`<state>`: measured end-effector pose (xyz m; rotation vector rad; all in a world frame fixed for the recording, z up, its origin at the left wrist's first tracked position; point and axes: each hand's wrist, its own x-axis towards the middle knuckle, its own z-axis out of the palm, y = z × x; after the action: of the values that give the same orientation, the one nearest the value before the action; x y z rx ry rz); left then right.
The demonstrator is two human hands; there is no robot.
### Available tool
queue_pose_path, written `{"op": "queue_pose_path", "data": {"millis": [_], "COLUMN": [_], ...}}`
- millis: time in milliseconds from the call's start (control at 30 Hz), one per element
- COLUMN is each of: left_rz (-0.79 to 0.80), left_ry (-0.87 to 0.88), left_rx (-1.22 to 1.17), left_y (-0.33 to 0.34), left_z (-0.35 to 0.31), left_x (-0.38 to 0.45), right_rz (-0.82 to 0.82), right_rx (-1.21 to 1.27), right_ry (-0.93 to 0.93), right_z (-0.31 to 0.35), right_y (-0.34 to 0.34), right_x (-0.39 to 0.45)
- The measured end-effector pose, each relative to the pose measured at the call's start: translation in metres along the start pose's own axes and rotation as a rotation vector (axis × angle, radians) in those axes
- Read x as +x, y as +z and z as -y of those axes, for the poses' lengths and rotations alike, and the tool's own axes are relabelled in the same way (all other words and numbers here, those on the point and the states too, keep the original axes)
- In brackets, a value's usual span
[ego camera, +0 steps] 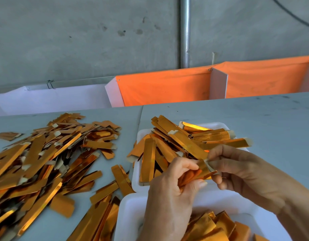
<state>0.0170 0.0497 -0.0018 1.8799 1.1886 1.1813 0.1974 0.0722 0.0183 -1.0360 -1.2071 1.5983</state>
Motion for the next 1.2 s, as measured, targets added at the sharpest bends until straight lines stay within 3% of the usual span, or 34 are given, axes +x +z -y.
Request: {"op": "queue_pose_path", "data": {"millis": [567, 767, 1000, 1100, 1200], "left_rz": [0.079, 0.104, 0.112, 0.109, 0.104], "left_ry": [0.033, 0.042, 0.023, 0.013, -0.018], "left_rx": [-0.078, -0.092, -0.068, -0.068, -0.114], "left_y": [-0.006, -0.007, -0.005, -0.006, -0.007], "left_z": [-0.001, -0.001, 0.0, 0.001, 0.001], "left_x": [0.0, 0.0, -0.001, -0.001, 0.0], "right_rz": [0.107, 0.145, 0.003, 0.001, 0.059], "right_rx": [0.042, -0.089, -0.336, -0.305, -0.101], "right_ry": [0.038, -0.02, -0.095, -0.099, -0.064], "right_z": [-0.001, 0.003, 0.006, 0.004, 0.003], "right_y": [-0.009, -0.009, 0.004, 0.006, 0.003], "right_x": [0.0, -0.004, -0.005, -0.005, -0.006]}}
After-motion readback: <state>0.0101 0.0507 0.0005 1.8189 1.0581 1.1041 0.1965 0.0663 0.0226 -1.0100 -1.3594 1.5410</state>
